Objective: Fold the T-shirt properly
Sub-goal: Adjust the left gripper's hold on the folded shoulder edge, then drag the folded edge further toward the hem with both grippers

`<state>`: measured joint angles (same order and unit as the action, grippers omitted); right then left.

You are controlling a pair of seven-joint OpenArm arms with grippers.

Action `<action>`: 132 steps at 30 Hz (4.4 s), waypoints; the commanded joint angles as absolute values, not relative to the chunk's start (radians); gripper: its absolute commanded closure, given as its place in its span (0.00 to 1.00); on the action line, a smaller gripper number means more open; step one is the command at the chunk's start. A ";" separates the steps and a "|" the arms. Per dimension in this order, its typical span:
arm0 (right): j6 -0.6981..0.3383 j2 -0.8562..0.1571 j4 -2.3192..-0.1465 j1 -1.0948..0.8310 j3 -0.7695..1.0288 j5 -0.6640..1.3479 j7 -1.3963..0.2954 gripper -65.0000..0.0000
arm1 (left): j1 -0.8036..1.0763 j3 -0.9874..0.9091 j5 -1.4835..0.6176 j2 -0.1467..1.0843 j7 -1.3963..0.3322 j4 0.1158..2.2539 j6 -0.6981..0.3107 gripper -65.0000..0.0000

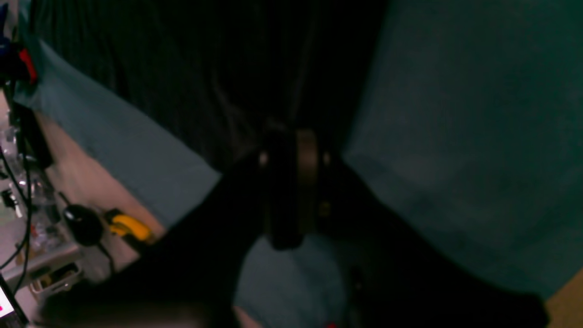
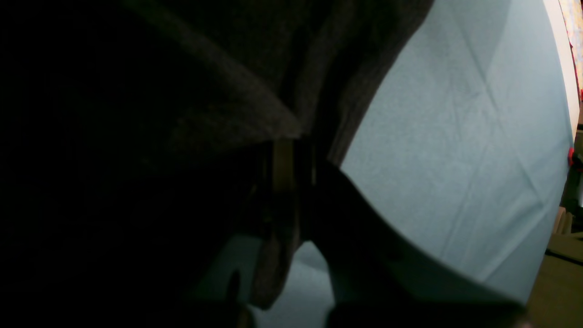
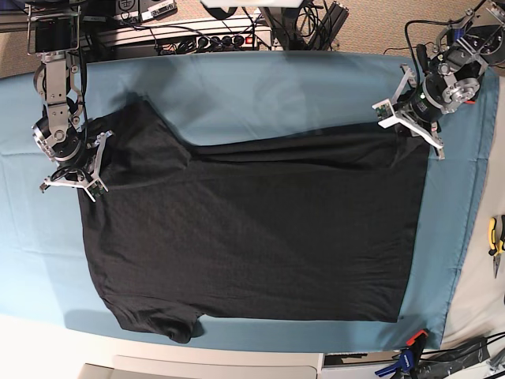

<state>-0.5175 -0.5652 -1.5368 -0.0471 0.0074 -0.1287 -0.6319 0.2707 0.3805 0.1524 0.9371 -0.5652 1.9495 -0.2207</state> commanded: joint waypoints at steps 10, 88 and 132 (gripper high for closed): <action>-0.505 -0.587 -1.551 -0.031 0.019 -0.128 -0.628 1.00 | 0.263 0.373 0.163 0.957 -0.569 1.965 -0.210 0.86; -0.242 -0.587 -1.551 -0.031 0.019 -0.202 -0.678 1.00 | 0.002 0.373 0.091 1.019 -0.549 1.907 -0.154 1.00; -0.242 -0.587 -1.551 -0.031 0.019 -0.203 -0.692 1.00 | -0.086 0.373 0.062 0.916 -0.478 1.764 -0.207 0.82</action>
